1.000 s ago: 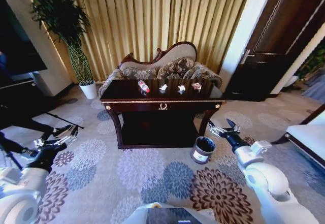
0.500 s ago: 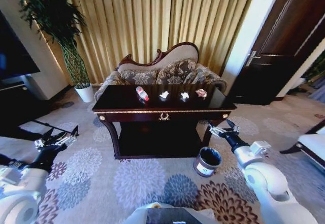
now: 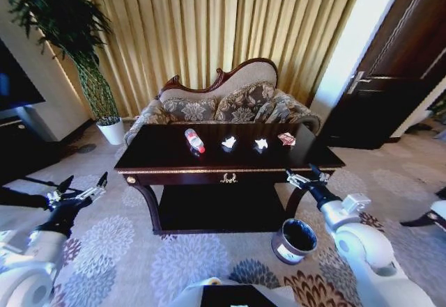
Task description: Move to the front of the table and place the trash on the table into the trash bin.
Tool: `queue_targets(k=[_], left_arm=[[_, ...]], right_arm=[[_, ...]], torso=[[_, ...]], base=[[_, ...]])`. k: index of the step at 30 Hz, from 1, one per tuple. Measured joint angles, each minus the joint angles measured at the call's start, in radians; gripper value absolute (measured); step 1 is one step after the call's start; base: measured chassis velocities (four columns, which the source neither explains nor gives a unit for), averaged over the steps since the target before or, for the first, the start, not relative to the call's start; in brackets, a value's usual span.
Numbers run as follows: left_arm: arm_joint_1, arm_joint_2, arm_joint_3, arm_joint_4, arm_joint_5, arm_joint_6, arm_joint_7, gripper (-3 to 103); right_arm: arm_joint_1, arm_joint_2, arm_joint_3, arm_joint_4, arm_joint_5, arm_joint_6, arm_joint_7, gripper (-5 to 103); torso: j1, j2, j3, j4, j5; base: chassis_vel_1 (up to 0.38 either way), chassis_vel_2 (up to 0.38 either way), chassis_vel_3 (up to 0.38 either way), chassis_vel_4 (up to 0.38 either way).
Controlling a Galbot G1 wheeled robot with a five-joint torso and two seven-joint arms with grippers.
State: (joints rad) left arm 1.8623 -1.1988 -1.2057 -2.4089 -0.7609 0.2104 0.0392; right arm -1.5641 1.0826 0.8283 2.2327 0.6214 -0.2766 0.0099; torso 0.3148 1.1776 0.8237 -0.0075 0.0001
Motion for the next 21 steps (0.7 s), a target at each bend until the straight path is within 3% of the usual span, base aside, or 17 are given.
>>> queue_targets(k=[11, 16, 21], left_arm=[[0.007, -0.008, -0.002, -0.013, -0.001, 0.000, -0.001, 100], [0.006, -0.010, -0.007, -0.022, -0.004, 0.003, -0.005, 100], [0.025, -0.025, -0.015, -0.032, -0.008, 0.003, -0.007, 100]], right_arm=[[0.093, -0.066, -0.038, -0.060, 0.077, -0.088, 0.023, 100], [0.172, -0.138, -0.067, -0.108, 0.162, -0.137, 0.055, 100], [0.320, -0.235, -0.132, -0.200, 0.313, -0.229, 0.134, 100]], torso=[[-0.001, 0.001, -0.001, 0.0000, 0.0000], [-0.001, 0.000, 0.000, -0.0001, -0.0001], [-0.001, 0.000, 0.000, 0.0003, 0.0001]], base=[[-0.010, 0.015, 0.011, -0.012], [0.000, 0.000, 0.000, 0.000], [0.000, 0.000, 0.000, 0.000]])
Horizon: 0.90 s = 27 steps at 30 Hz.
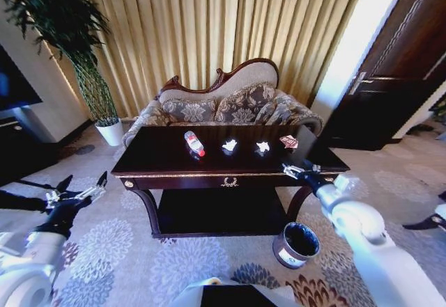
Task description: Move to the front of the table and place the trash on the table into the trash bin.
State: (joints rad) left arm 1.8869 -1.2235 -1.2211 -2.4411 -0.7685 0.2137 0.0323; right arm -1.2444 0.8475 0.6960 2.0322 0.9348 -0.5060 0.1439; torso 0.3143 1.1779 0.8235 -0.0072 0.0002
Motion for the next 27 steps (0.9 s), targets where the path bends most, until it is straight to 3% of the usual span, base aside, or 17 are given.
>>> queue_targets(k=[6, 16, 27], left_arm=[[-0.004, -0.004, 0.003, -0.009, 0.000, 0.002, 0.000, 100], [0.000, -0.012, -0.002, -0.012, 0.000, 0.006, -0.008, 100], [0.003, -0.024, 0.001, -0.008, 0.002, 0.004, 0.001, 100]], right_arm=[[0.198, -0.064, -0.125, -0.144, 0.038, -0.033, 0.023, 100], [0.542, -0.084, -0.396, -0.460, -0.006, -0.054, 0.034, 100], [0.754, -0.074, -0.532, -0.690, -0.039, -0.061, 0.035, 100]], torso=[[0.000, 0.000, 0.000, -0.0004, 0.0000], [0.000, 0.000, 0.000, -0.0004, 0.0005], [0.000, 0.000, 0.000, -0.0004, -0.0001]], base=[[0.000, 0.000, 0.000, 0.000], [0.000, 0.000, 0.000, 0.000], [0.000, 0.000, 0.000, 0.000]])
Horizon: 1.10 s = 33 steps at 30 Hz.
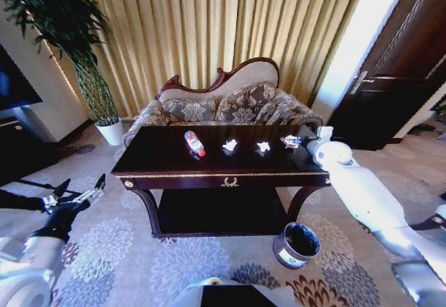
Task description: Move to the front of the table and place the trash on the table into the trash bin.
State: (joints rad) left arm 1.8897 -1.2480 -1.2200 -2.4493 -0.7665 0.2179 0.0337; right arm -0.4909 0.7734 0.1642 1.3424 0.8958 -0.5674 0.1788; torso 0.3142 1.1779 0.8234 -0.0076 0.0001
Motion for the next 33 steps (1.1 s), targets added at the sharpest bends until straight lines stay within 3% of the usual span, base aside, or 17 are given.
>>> queue_targets(k=[14, 33], left_arm=[[-0.001, -0.009, 0.004, 0.005, 0.001, -0.014, 0.015, 100], [-0.012, 0.007, -0.007, 0.020, -0.021, -0.017, 0.007, 100]], right_arm=[[0.100, 0.024, -0.065, -0.121, 0.089, -0.066, -0.003, 100], [0.115, 0.054, -0.091, -0.158, 0.059, -0.069, -0.002, 100]], torso=[[0.000, 0.000, 0.000, 0.0003, -0.0001], [0.000, 0.000, 0.000, 0.0001, -0.0001]], base=[[0.000, 0.000, 0.000, 0.000], [0.000, 0.000, 0.000, 0.000]])
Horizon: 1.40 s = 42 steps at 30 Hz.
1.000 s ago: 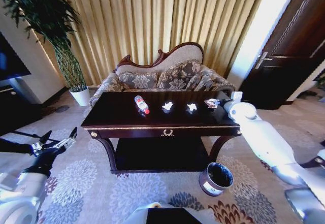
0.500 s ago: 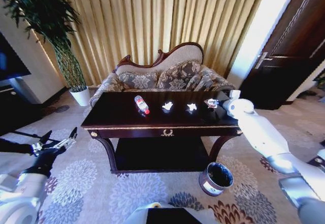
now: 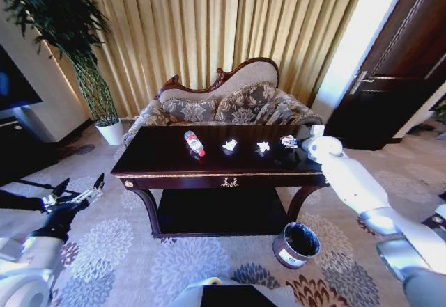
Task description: Move to the front of the table and place the trash on the table into the trash bin.
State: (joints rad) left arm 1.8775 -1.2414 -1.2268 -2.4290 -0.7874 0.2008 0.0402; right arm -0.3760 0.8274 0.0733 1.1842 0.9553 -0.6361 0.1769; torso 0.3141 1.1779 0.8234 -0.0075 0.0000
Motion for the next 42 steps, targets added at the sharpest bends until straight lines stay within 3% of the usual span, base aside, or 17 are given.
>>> queue_targets(k=[2, 7, 9, 16, 18, 25, 27, 30, 32, 36, 38, 39, 42], left_arm=[[-0.003, 0.000, 0.001, -0.001, -0.015, 0.000, -0.009, 100], [-0.009, 0.002, 0.002, -0.005, -0.027, 0.001, -0.015, 100], [-0.010, 0.002, 0.002, -0.006, -0.028, 0.001, -0.015, 100], [-0.009, 0.007, -0.004, -0.008, -0.036, 0.002, -0.017, 100], [-0.009, 0.008, -0.004, -0.008, -0.036, 0.002, -0.017, 100], [-0.012, 0.008, -0.004, -0.006, -0.037, 0.002, -0.017, 100], [-0.012, 0.008, -0.004, -0.006, -0.037, 0.002, -0.017, 100], [-0.012, 0.009, -0.004, -0.002, -0.037, 0.001, -0.017, 100], [-0.013, 0.009, -0.004, -0.002, -0.037, 0.000, -0.017, 100], [-0.018, 0.010, -0.003, 0.003, -0.040, -0.003, -0.019, 100], [-0.019, 0.011, -0.002, 0.004, -0.041, -0.003, -0.019, 100], [-0.022, 0.013, -0.002, 0.006, -0.041, -0.003, -0.020, 100], [-0.026, 0.014, -0.001, 0.008, -0.042, -0.003, -0.022, 100]], right_arm=[[-0.002, 0.000, -0.001, 0.000, -0.013, -0.005, -0.006, 101], [-0.006, 0.002, 0.000, 0.002, -0.034, -0.013, -0.018, 80], [-0.007, 0.002, 0.000, 0.002, -0.035, -0.013, -0.019, 80], [-0.017, 0.008, 0.003, 0.005, -0.048, -0.004, -0.027, 48], [-0.017, 0.008, 0.003, 0.006, -0.048, -0.003, -0.027, 48], [-0.021, 0.007, 0.019, 0.030, -0.048, 0.014, -0.020, 16], [-0.024, 0.007, 0.022, 0.035, -0.047, 0.017, -0.016, 16], [-0.051, 0.004, 0.065, 0.093, -0.044, 0.055, 0.004, 3], [-0.065, 0.002, 0.080, 0.115, -0.044, 0.068, 0.006, 2], [-0.199, 0.000, 0.183, 0.283, -0.051, 0.181, 0.008, 2], [-0.229, 0.003, 0.200, 0.312, -0.054, 0.202, 0.008, 2], [-0.309, 0.010, 0.240, 0.393, -0.064, 0.246, 0.009, 2], [-0.430, 0.024, 0.314, 0.518, -0.086, 0.278, 0.006, 2]], torso=[[0.000, 0.000, 0.000, 0.0000, 0.0000], [0.000, 0.000, 0.000, 0.0000, 0.0000], [0.000, 0.000, 0.000, 0.0000, 0.0000], [0.000, 0.000, 0.000, 0.0000, 0.0000], [0.000, 0.000, 0.000, 0.0000, 0.0000], [0.000, 0.000, 0.000, 0.0000, 0.0000], [0.000, 0.000, 0.000, 0.0000, 0.0000], [0.000, 0.000, 0.000, 0.0002, 0.0000], [0.000, 0.000, 0.000, 0.0002, 0.0000], [0.000, 0.000, 0.000, 0.0001, -0.0005], [0.000, 0.000, 0.000, 0.0001, -0.0002], [0.000, 0.000, 0.000, -0.0001, 0.0005], [0.000, 0.000, 0.000, -0.0003, -0.0001]], base=[[0.000, 0.000, 0.000, 0.000], [0.000, 0.000, 0.000, 0.000], [0.000, 0.000, 0.000, 0.000], [0.000, 0.000, 0.000, 0.000], [0.000, 0.000, 0.000, 0.000], [0.000, 0.000, 0.000, 0.000], [0.000, 0.000, 0.000, 0.000], [0.000, 0.000, 0.000, 0.000], [0.000, 0.000, 0.000, 0.000], [0.000, 0.000, 0.000, 0.000], [0.000, 0.000, 0.000, 0.000], [0.000, 0.000, 0.000, 0.000], [0.000, 0.000, 0.000, 0.000]])
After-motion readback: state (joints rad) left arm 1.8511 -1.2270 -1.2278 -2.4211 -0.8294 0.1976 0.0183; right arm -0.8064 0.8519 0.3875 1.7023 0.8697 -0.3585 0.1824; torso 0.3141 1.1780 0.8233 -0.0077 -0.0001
